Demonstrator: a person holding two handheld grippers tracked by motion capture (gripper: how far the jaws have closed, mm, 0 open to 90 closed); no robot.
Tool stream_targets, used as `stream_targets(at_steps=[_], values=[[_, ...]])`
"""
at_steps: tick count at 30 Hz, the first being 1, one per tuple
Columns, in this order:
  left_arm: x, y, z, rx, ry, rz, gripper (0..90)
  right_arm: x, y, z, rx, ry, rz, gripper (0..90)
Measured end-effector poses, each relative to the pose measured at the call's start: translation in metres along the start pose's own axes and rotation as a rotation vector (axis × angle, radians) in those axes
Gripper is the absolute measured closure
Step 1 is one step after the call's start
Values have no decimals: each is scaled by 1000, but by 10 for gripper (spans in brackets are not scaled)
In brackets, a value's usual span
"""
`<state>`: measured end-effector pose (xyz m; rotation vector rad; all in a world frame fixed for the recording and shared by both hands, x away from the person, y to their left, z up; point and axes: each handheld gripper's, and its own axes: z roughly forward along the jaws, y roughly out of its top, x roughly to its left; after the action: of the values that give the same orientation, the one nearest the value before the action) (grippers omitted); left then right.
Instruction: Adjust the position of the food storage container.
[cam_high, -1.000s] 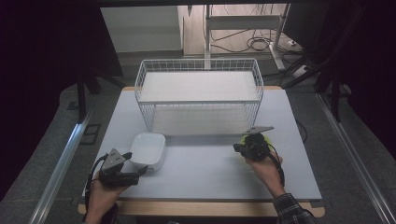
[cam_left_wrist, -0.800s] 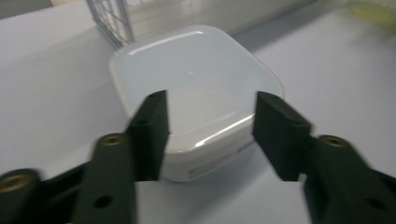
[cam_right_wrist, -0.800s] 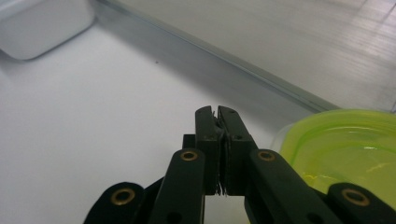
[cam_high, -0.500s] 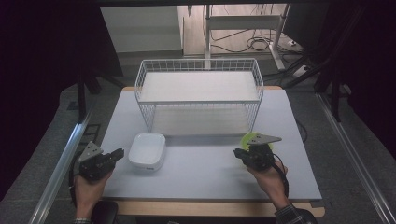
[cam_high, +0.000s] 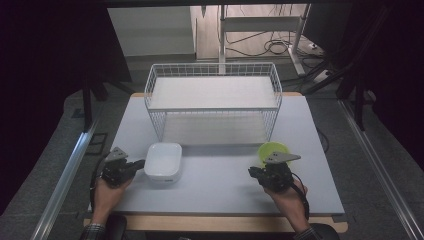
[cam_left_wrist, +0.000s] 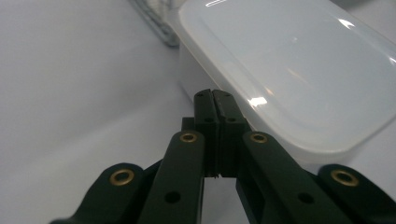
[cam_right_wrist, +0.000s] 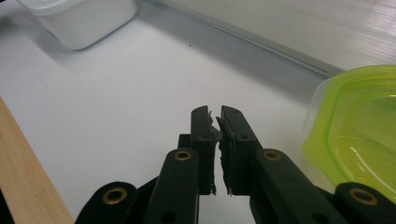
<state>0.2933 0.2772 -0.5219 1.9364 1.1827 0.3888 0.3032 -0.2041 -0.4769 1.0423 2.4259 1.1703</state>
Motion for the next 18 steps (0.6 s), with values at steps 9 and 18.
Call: stream_targets(at_steps=[9, 18], values=[[-33, 11, 22, 33, -90, 69, 889, 7, -2, 2, 11, 15, -16, 841], [-74, 26, 43, 82, -194, 196, 891, 10, -3, 5, 17, 26, -15, 854]])
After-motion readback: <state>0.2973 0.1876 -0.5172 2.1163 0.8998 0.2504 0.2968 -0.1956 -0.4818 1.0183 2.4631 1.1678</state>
